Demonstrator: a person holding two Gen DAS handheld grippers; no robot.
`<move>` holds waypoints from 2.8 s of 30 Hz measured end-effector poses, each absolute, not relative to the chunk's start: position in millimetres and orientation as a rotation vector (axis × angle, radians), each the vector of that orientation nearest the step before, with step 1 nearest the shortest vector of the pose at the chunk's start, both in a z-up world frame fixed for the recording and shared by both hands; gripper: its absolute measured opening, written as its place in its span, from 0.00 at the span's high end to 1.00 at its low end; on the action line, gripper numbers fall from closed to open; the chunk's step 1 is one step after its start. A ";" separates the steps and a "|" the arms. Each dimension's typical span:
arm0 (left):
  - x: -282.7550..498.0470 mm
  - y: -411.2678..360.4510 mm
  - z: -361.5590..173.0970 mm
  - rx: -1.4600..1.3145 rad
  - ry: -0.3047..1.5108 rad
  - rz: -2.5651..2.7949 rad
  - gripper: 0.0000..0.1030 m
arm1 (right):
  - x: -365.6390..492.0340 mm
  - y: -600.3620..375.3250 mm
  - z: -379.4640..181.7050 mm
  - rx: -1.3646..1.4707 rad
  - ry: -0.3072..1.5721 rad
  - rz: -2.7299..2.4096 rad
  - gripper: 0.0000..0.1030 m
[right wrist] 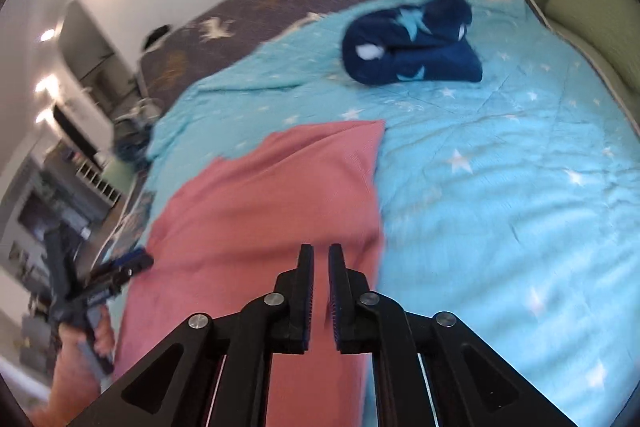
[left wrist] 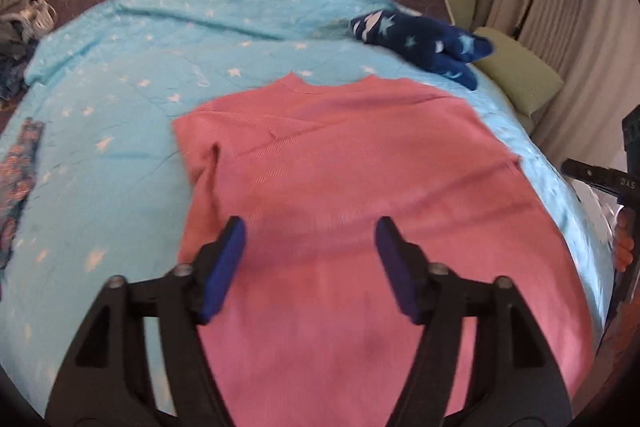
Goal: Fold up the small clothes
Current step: 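Grasp the pink sweater's hem with the left gripper and lift it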
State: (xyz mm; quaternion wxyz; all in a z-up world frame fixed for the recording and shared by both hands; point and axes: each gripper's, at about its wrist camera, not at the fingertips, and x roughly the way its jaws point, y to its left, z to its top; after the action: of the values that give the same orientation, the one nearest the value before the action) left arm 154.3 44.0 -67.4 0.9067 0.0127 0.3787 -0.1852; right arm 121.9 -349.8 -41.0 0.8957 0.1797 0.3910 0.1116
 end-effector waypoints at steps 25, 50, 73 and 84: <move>-61.5 137.5 -115.3 -0.173 0.919 -0.354 0.20 | -115.9 -343.4 -99.9 0.541 0.948 0.327 0.60; -22.4 128.5 -26.4 -0.371 0.671 -0.593 0.93 | -54.4 -360.8 -51.1 0.829 0.744 0.602 0.94; 289.5 105.5 -46.6 -0.345 0.758 -0.301 0.93 | 249.4 -366.4 -24.9 0.706 0.709 0.408 0.94; 319.3 118.2 -95.9 -0.469 0.875 -0.304 0.91 | 290.7 -381.5 -91.0 0.758 0.816 0.228 0.67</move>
State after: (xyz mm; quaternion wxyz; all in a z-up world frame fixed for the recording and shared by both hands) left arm 319.3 118.2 -95.9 0.8683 -0.2243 0.4180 -0.1451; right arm 290.7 -381.5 -91.0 0.8427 0.3590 0.3865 0.1079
